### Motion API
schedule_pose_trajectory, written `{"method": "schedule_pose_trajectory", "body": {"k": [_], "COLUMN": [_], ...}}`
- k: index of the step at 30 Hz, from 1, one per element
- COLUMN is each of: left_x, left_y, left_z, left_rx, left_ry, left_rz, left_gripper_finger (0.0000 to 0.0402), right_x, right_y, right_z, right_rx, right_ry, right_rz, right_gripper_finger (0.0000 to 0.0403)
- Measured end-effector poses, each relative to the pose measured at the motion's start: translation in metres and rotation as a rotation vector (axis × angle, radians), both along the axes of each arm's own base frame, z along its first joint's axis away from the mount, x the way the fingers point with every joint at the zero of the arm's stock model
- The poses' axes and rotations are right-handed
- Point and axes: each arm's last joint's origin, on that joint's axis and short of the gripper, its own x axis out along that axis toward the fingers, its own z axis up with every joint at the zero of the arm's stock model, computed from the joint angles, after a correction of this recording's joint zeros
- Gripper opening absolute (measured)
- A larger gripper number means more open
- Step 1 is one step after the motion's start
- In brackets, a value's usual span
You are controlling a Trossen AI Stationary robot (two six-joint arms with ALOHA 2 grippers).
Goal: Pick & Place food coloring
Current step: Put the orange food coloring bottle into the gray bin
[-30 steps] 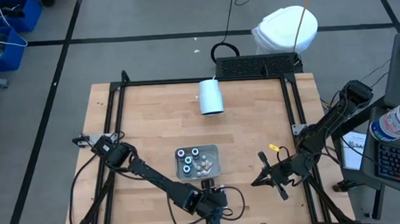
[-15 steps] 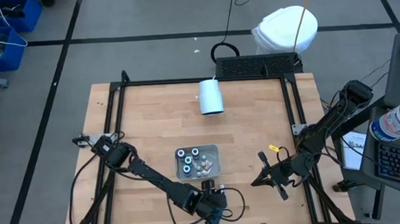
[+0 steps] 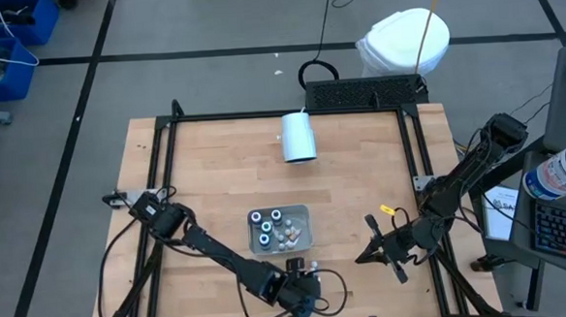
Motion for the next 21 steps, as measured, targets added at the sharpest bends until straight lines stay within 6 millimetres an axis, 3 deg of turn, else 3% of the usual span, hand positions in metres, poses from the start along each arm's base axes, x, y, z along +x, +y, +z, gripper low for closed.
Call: {"method": "schedule_pose_trajectory", "body": {"k": [21], "left_x": [0.0016], "left_y": [0.004], "left_z": [-0.0022], "left_rx": [0.027], "left_ry": [-0.002], "left_rz": [0.028], "left_gripper_finger": [0.0215], "right_x": [0.0], "right_y": [-0.0001], "right_z": [0.0], "right_rx": [0.0], "right_ry": [0.0], "right_rz": [-0.004], "right_gripper_finger": [0.0]}}
